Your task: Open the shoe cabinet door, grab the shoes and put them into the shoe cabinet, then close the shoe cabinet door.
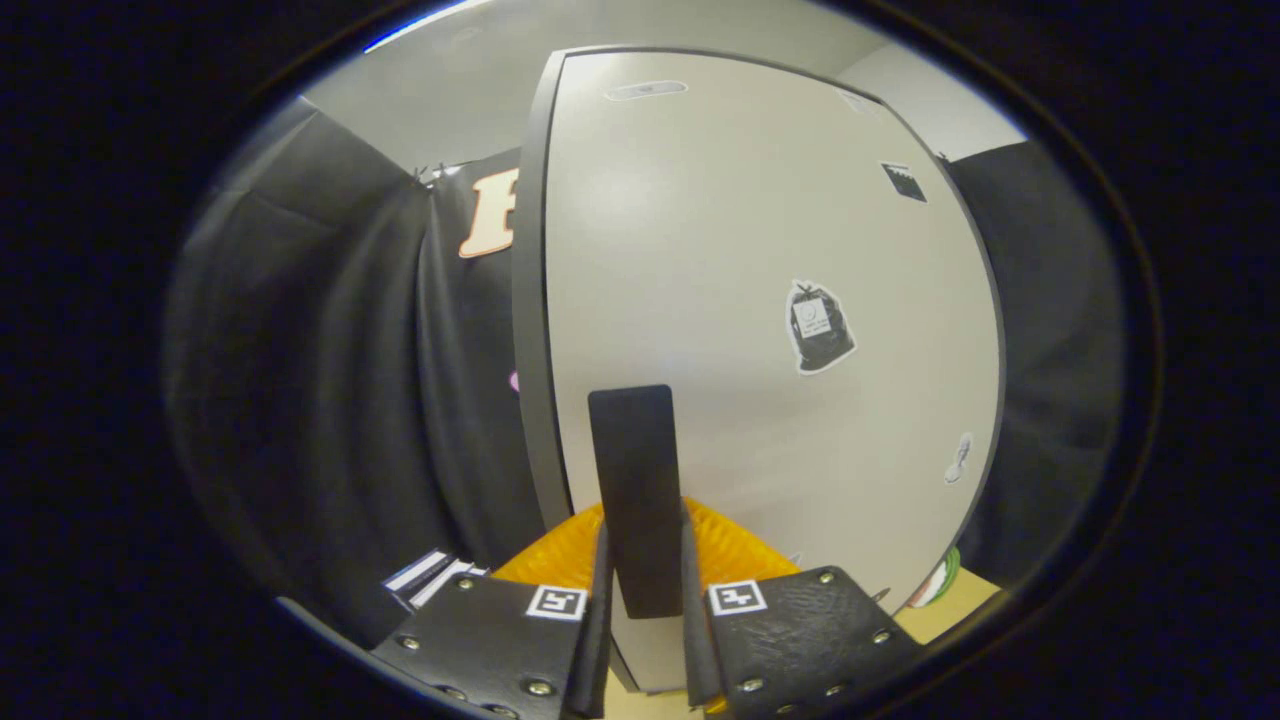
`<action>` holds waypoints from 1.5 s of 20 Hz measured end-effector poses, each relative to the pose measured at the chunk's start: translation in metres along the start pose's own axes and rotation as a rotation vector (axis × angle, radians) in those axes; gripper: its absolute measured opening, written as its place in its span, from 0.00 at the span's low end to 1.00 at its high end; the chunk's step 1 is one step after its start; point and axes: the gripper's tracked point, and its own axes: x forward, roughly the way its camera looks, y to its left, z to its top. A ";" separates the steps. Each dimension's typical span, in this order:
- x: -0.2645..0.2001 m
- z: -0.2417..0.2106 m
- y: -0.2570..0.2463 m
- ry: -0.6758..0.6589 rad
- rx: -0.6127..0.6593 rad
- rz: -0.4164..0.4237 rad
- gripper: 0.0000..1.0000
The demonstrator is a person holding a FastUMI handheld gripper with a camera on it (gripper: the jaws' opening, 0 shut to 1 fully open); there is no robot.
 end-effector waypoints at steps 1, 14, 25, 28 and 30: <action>-0.001 0.000 0.000 -0.002 0.014 0.002 0.30; -0.061 0.006 -0.019 -0.036 0.050 -0.016 0.30; -0.109 0.011 -0.047 -0.010 0.031 0.154 0.23; -0.124 0.012 -0.061 -0.009 0.028 0.190 0.23; -0.134 0.014 -0.072 -0.011 0.027 0.205 0.23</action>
